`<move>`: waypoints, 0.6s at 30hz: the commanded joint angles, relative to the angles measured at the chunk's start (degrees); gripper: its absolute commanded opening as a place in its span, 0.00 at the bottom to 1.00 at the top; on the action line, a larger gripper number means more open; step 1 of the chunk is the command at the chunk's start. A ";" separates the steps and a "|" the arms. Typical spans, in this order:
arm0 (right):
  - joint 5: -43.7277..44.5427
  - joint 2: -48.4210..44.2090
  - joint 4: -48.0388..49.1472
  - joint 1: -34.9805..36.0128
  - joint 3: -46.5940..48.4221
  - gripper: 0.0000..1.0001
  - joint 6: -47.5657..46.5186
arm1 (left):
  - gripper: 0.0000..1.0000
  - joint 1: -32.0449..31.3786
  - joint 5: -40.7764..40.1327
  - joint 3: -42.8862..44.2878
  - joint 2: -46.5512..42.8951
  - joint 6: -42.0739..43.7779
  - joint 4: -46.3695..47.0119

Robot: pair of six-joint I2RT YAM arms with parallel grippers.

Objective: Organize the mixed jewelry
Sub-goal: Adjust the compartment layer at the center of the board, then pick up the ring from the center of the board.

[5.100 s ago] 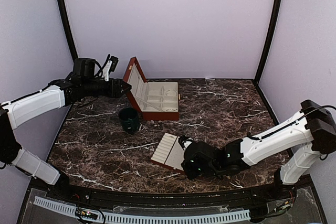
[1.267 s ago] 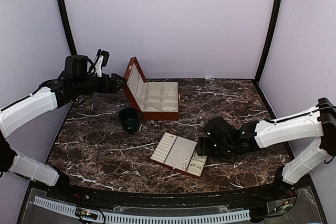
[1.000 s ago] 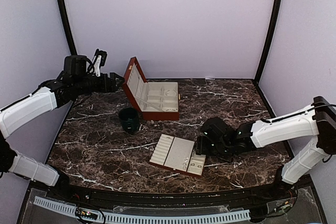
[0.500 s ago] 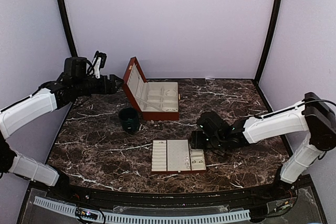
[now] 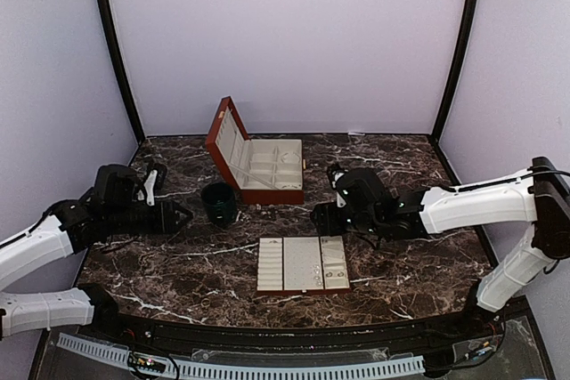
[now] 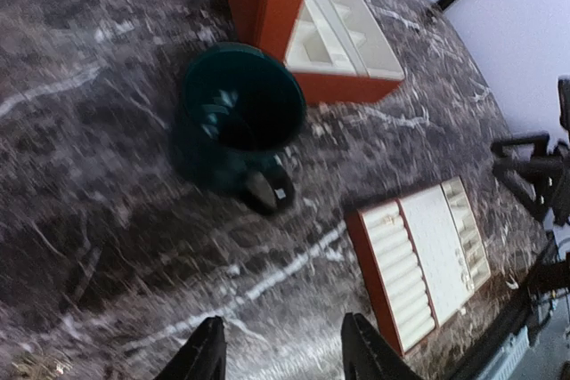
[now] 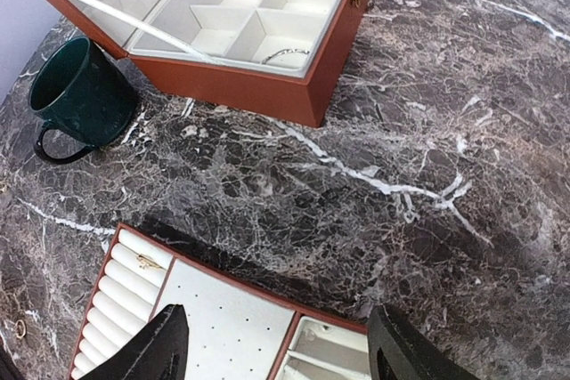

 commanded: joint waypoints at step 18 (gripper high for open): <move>-30.63 15.18 13.22 12.01 13.67 0.46 -30.73 | 0.59 2.88 4.52 7.26 8.50 0.79 -10.60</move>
